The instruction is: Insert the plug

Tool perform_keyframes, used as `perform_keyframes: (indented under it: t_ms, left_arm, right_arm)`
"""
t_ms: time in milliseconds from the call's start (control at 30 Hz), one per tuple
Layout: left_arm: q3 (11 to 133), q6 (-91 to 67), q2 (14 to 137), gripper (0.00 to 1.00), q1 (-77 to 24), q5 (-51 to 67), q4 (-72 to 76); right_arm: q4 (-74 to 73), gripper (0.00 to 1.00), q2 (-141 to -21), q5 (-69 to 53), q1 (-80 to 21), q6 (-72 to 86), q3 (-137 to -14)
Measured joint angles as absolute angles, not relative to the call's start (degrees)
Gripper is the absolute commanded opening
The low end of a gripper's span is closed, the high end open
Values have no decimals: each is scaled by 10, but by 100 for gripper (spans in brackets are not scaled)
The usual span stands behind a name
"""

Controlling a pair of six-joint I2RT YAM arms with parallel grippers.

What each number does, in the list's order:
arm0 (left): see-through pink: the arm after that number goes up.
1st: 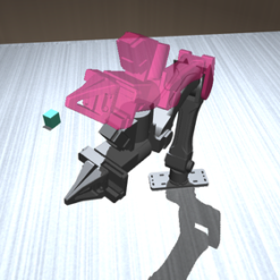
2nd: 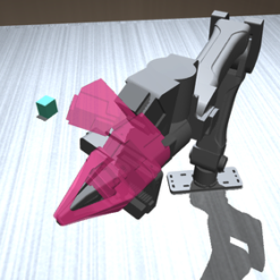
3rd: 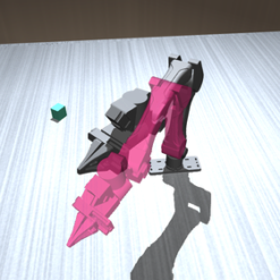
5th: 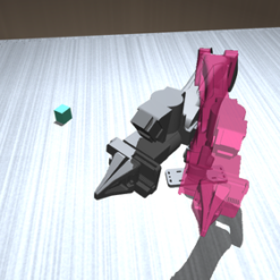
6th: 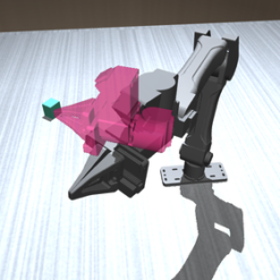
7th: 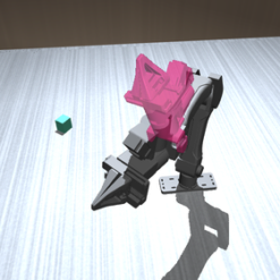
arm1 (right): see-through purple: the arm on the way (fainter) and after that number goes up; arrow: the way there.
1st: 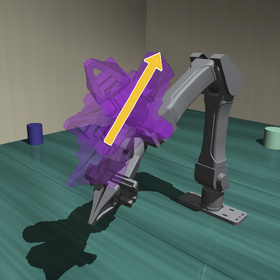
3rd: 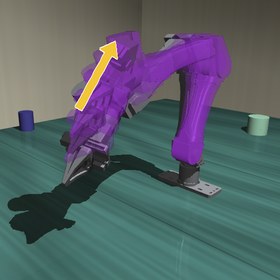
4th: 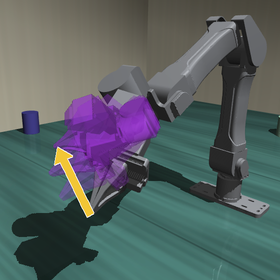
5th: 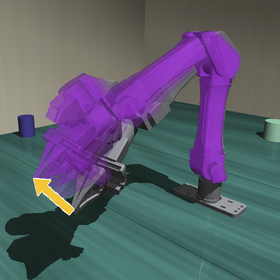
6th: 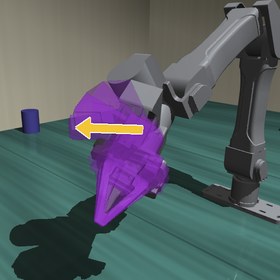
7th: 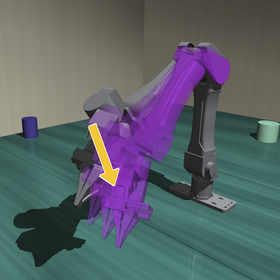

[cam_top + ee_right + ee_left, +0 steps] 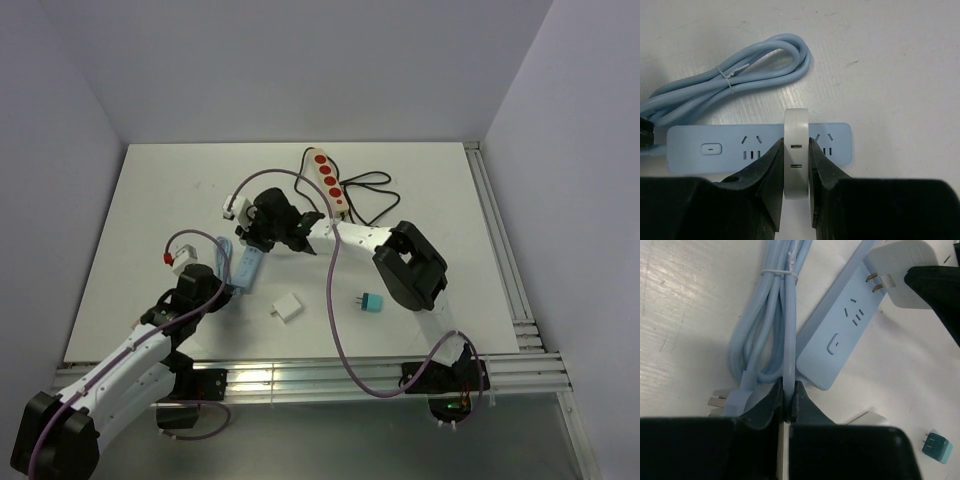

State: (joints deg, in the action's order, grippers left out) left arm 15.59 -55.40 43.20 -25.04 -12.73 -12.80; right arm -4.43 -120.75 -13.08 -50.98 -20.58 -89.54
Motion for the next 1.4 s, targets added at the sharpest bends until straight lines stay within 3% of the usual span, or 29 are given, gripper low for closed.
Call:
perform_keyframes:
  t_ms: [233,1400]
  left_arm:
    - [157,-557,482,0,-251,-123,-110]
    - [157,-558,482,0,-251,-123,-110]
  right_arm:
    - [-16,0,-1205,-151,-509,-183,-877]
    - [54,0,-1217,-199,-489,-113,-856]
